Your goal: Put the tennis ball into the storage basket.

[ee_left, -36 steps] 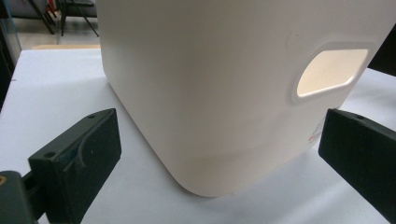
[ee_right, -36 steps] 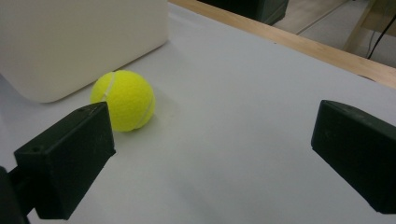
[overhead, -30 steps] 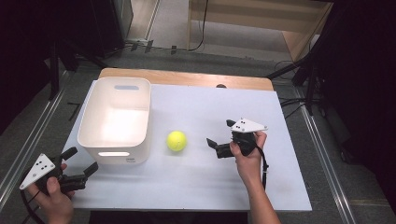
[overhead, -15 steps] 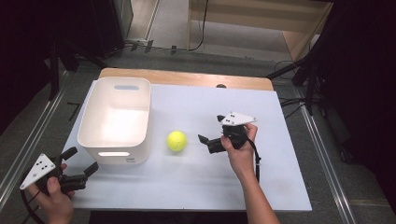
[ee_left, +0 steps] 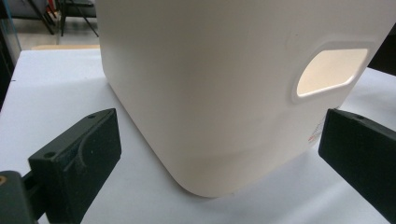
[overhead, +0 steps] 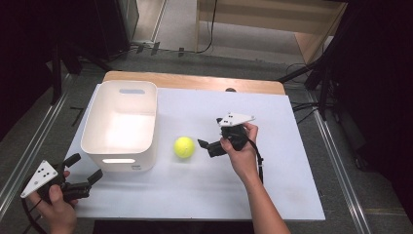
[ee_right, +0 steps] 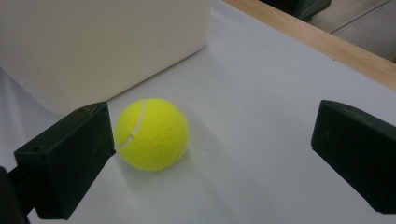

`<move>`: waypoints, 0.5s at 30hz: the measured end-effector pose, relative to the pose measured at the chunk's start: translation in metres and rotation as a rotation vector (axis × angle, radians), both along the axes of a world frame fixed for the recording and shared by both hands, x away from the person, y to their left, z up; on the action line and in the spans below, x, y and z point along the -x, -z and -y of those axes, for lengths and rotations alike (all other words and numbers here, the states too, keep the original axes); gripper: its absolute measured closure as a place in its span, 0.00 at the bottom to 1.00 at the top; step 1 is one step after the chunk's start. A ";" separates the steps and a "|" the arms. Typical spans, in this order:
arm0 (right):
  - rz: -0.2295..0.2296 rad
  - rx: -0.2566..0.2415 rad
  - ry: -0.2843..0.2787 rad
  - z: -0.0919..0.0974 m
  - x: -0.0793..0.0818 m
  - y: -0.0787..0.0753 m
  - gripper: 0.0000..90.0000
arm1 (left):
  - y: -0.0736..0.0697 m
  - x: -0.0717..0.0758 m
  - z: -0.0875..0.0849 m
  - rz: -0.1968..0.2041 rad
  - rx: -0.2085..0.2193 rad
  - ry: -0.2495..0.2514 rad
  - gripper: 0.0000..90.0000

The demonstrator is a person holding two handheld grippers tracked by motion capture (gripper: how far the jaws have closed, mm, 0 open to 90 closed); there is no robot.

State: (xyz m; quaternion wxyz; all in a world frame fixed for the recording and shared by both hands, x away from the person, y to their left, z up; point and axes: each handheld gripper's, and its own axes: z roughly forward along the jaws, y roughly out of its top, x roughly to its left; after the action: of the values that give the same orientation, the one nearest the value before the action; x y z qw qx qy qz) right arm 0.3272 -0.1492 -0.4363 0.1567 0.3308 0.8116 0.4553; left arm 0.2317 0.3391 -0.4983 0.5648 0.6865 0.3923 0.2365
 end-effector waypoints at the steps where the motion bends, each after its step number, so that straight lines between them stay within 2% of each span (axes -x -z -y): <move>1: -0.002 0.004 -0.016 -0.003 -0.003 0.001 0.00 | 0.000 0.000 0.000 0.000 0.000 0.000 0.00; 15: -0.085 0.050 -0.108 -0.035 -0.016 0.005 0.00 | 0.000 0.001 -0.001 0.005 0.006 0.001 0.00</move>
State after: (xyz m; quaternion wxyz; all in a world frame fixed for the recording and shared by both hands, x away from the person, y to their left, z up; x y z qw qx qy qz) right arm 0.3434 -0.1142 -0.4415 0.1053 0.3016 0.8454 0.4282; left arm 0.2311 0.3398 -0.4983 0.5681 0.6842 0.3912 0.2368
